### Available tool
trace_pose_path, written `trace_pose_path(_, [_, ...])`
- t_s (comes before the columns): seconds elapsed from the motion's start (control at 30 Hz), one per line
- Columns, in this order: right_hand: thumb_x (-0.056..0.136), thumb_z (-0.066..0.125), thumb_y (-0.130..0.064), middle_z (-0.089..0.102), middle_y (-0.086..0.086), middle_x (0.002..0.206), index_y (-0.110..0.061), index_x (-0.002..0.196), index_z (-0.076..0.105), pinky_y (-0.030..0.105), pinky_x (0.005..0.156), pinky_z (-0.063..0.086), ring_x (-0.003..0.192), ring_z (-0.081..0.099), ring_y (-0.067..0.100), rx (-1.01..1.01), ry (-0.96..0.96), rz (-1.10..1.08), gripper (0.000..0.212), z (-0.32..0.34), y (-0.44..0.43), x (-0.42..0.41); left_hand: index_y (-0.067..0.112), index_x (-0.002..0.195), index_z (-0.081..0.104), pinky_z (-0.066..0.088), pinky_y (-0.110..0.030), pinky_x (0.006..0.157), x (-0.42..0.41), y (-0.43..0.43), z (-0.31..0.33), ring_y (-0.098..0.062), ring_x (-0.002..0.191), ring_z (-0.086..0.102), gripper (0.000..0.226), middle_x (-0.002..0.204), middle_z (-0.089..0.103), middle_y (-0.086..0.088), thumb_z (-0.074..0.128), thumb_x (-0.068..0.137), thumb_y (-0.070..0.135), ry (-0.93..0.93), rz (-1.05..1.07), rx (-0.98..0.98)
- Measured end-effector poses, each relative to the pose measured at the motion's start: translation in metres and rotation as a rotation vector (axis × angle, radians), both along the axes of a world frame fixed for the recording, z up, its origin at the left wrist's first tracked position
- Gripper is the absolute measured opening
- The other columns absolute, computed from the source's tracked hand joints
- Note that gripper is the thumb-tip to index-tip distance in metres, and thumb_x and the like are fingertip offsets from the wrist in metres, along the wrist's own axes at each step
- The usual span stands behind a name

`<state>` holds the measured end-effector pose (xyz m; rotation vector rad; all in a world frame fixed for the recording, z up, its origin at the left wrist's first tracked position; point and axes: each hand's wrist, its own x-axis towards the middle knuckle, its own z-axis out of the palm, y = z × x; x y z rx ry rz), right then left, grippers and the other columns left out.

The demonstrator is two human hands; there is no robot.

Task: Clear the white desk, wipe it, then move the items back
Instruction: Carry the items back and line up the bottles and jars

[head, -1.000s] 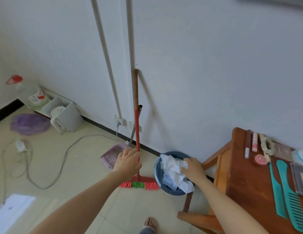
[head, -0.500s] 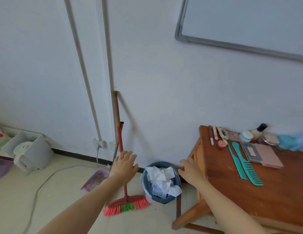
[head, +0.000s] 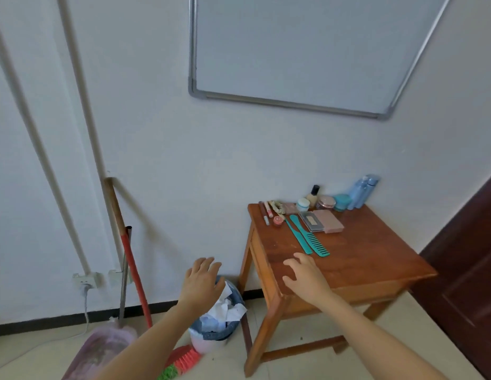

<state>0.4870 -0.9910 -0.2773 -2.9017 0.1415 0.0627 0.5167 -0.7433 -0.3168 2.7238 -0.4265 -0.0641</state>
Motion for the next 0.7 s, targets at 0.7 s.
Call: trace_pose_path(0.7, [0.091,0.051,-0.032,0.039,-0.005,0.141,-0.025,0.135,0.038,0.028,0.107,0.032,0.133,0.029,0.012,0.073,-0.156,0.041,0.046,0.022,-0.212,-0.019,0.017,0.137,0.037,0.025,-0.038,0.111,0.008,-0.203,0.023,-0.021,0.136,0.025,0.043,0.148,0.033,-0.003,0.036,0.097,0.031,-0.026,0.154,-0.244])
